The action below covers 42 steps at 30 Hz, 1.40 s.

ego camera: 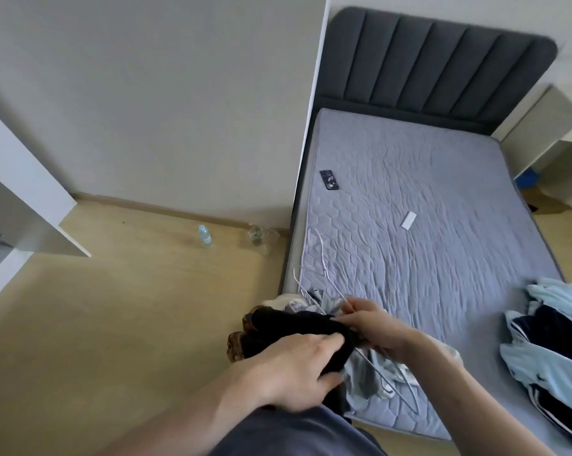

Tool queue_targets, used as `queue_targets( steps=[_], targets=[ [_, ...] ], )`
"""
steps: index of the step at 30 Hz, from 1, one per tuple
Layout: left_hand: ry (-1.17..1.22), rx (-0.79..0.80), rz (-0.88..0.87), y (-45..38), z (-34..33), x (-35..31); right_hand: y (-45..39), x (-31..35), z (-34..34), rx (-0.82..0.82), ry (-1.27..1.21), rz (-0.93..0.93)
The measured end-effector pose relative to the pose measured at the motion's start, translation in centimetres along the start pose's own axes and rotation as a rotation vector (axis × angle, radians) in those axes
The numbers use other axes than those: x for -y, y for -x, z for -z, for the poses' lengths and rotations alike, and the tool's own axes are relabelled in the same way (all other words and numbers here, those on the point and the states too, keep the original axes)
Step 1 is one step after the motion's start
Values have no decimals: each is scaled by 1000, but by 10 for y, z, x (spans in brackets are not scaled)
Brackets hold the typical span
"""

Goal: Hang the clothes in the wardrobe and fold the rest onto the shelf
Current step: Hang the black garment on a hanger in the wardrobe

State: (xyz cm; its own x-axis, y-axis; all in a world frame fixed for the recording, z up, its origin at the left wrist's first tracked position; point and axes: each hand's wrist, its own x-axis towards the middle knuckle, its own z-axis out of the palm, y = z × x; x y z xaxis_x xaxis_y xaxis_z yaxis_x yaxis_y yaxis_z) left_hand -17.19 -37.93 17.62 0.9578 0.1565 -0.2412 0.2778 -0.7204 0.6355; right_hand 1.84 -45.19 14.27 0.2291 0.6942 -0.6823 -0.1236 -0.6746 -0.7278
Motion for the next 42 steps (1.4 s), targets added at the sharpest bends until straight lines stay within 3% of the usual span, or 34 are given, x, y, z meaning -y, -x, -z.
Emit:
queue_targets(
  steps=[4,6,10,15,19,24,29,34,42],
  targets=[
    [621,-37,252,3,-18,59,1,1,0,-56,-342,63],
    [739,-25,418,1,-32,93,6,7,-5,-75,-449,88],
    [538,-20,478,-6,-63,124,18,18,-15,-73,-474,145],
    [87,-462,498,-8,-57,102,33,24,-12,-127,-499,210],
    [76,-347,723,1,-55,126,45,25,9,-162,-601,293],
    [167,-304,758,12,-22,146,49,14,31,-255,-326,319],
    [401,-466,578,13,21,140,47,11,43,-341,-68,300],
    [462,-575,367,12,55,118,55,8,47,-522,518,338],
    [349,-558,401,12,79,121,87,26,36,-507,575,594]
  ],
)
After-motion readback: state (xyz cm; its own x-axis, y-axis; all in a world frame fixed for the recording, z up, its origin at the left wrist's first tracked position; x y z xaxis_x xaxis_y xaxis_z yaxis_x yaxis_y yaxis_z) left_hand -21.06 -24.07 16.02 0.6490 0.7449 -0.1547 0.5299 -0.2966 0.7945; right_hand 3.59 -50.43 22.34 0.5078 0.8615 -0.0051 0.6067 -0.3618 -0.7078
